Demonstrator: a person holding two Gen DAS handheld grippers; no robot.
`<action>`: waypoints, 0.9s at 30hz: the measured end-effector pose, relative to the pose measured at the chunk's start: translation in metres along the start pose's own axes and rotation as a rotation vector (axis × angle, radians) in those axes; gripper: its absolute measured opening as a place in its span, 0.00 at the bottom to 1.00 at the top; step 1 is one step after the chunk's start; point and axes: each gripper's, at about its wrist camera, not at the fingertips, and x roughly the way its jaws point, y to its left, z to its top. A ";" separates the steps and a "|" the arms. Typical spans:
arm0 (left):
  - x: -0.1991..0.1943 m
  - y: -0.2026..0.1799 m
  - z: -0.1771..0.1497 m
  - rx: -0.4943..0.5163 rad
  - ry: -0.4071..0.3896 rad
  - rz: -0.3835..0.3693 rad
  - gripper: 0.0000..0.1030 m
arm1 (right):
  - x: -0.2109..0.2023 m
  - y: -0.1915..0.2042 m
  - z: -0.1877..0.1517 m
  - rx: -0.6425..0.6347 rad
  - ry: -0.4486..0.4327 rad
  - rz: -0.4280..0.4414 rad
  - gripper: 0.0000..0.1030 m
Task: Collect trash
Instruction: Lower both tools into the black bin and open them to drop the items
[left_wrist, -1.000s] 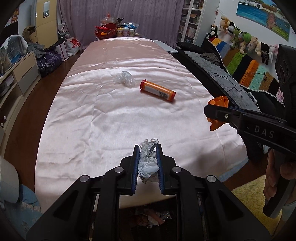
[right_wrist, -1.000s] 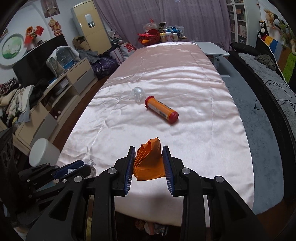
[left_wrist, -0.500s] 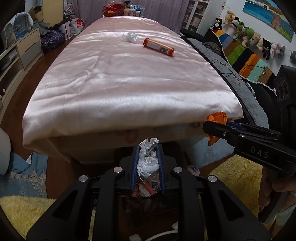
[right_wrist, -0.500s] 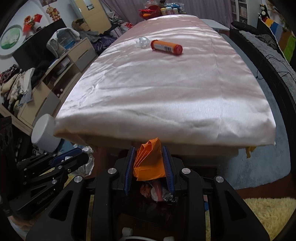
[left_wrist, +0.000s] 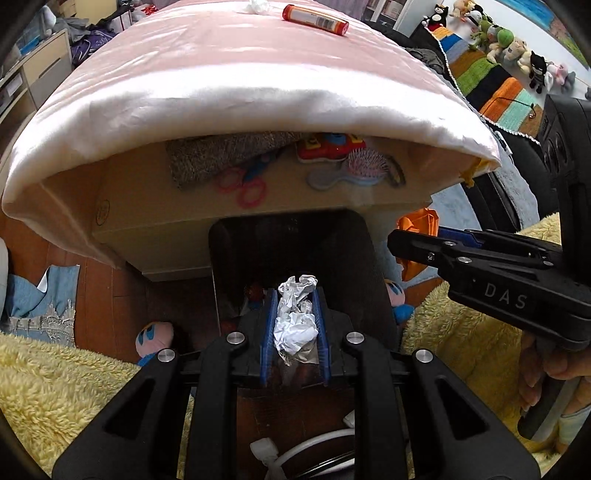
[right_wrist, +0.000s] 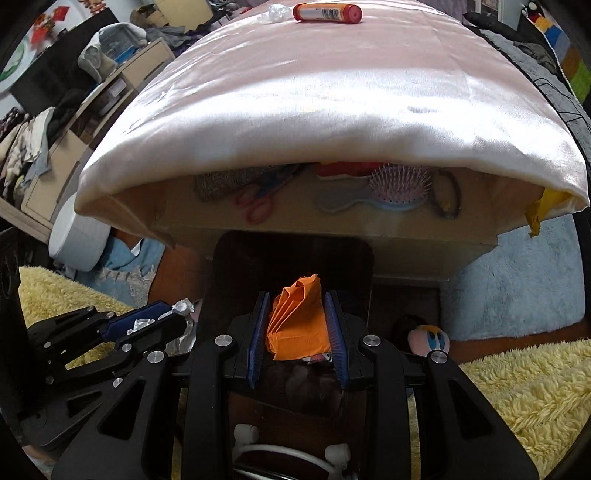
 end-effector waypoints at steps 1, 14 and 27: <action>0.001 0.000 -0.001 0.002 0.001 -0.004 0.18 | 0.001 0.000 -0.001 0.000 0.004 0.002 0.32; 0.009 0.002 -0.002 -0.011 0.029 -0.020 0.35 | 0.007 -0.006 0.003 0.024 0.007 0.016 0.45; -0.014 0.008 0.014 -0.012 -0.033 0.021 0.70 | -0.040 -0.017 0.025 0.041 -0.147 -0.020 0.92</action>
